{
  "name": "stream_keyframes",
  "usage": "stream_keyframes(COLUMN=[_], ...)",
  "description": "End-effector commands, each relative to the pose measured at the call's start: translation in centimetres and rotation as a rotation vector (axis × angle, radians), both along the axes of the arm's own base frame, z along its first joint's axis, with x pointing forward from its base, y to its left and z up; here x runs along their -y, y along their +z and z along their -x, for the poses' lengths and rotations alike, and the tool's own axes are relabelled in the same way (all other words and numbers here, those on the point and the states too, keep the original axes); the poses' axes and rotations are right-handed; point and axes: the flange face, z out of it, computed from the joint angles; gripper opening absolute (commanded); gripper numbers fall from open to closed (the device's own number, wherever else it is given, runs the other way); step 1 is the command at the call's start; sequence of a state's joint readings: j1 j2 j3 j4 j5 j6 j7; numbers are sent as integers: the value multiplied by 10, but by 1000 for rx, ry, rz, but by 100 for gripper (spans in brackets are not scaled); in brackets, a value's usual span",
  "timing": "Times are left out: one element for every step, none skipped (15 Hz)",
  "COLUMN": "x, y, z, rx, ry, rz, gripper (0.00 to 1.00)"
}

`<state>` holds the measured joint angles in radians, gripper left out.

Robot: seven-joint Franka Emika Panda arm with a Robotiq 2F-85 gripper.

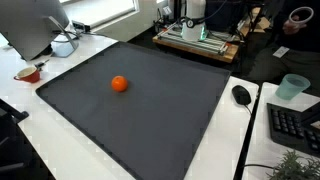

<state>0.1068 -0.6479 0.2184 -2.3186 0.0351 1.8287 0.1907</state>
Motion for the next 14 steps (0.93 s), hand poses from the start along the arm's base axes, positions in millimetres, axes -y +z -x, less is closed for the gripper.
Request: stream_keyframes(x=[0,0,0,0,0,0,-5,-9,-12,-16,-19,-23,-25,-27], y=[1,1,1,1,1,1,-5,-17,-27,-38,-47,-59,-70,-83], z=[0,0,0,0,0,0,-1,-7,-11,-16,-20,-23,-27,-32], rx=[0,1,2,2,2,2,-9,-39,-62,-81,-98,-123,-146,-169], ry=[0,0,0,0,0,0,56,90,121,150,182,212,240,267], rz=[0,0,0,0,0,0,83,143,173,212,251,286,324,364], gripper=[100,100,100,100,100,100,100,100,100,100,100,100,100,100])
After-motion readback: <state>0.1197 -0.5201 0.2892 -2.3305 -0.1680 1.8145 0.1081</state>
